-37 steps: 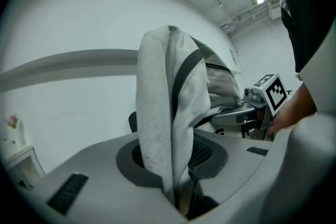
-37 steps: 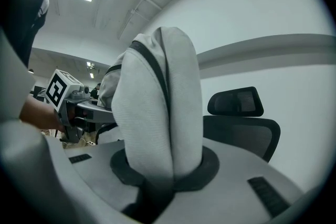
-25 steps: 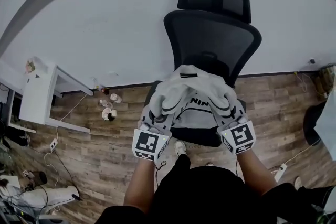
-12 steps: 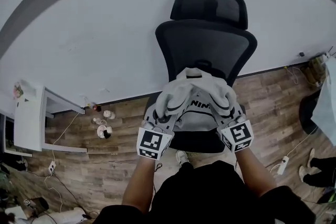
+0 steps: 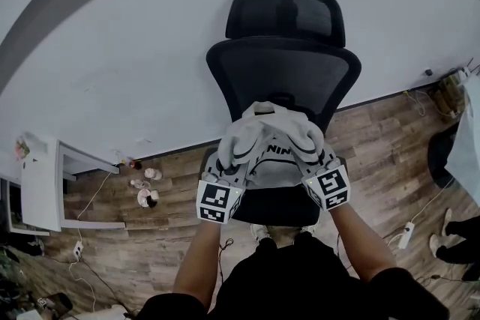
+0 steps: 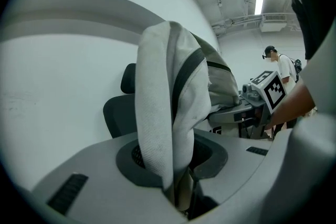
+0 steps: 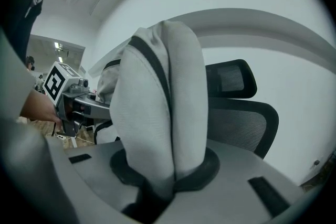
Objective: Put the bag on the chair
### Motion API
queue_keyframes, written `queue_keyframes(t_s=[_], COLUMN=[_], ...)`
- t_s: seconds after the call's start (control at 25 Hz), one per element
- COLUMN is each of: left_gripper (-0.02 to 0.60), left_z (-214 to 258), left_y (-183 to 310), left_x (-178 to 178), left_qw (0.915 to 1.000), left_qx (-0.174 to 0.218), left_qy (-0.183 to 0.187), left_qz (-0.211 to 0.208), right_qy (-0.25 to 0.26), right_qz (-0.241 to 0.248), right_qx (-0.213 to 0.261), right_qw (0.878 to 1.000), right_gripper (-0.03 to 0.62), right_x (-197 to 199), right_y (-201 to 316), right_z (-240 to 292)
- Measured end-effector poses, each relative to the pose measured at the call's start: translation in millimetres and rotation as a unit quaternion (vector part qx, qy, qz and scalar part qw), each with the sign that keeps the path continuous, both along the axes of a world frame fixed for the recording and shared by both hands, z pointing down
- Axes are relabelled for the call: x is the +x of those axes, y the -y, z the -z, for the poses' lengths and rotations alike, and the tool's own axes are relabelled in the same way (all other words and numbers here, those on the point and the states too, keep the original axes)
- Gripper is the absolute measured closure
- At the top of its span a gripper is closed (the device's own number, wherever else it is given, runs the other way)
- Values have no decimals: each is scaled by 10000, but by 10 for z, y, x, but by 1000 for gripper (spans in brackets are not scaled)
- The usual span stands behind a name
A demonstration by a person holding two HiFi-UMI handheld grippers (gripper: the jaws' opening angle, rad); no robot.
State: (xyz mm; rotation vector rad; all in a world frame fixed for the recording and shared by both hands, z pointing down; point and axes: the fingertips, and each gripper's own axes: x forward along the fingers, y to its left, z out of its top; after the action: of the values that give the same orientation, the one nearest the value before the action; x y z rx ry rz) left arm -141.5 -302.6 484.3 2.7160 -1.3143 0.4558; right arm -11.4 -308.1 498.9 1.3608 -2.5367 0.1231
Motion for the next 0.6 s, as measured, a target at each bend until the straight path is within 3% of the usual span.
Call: queue_keyframes(t_s=[0.6], left_gripper=[471], left_z=[-894], left_y=[527], left_x=[274], left_qw=[9975], left_qx=[-648], left_qy=[206], left_qz=[181], right_qy=[-471], right_qz=[256], right_qx=[-753], right_qw=[9957], right_gripper=[490], right_x=[271], right_y=[539], right_z=[-903])
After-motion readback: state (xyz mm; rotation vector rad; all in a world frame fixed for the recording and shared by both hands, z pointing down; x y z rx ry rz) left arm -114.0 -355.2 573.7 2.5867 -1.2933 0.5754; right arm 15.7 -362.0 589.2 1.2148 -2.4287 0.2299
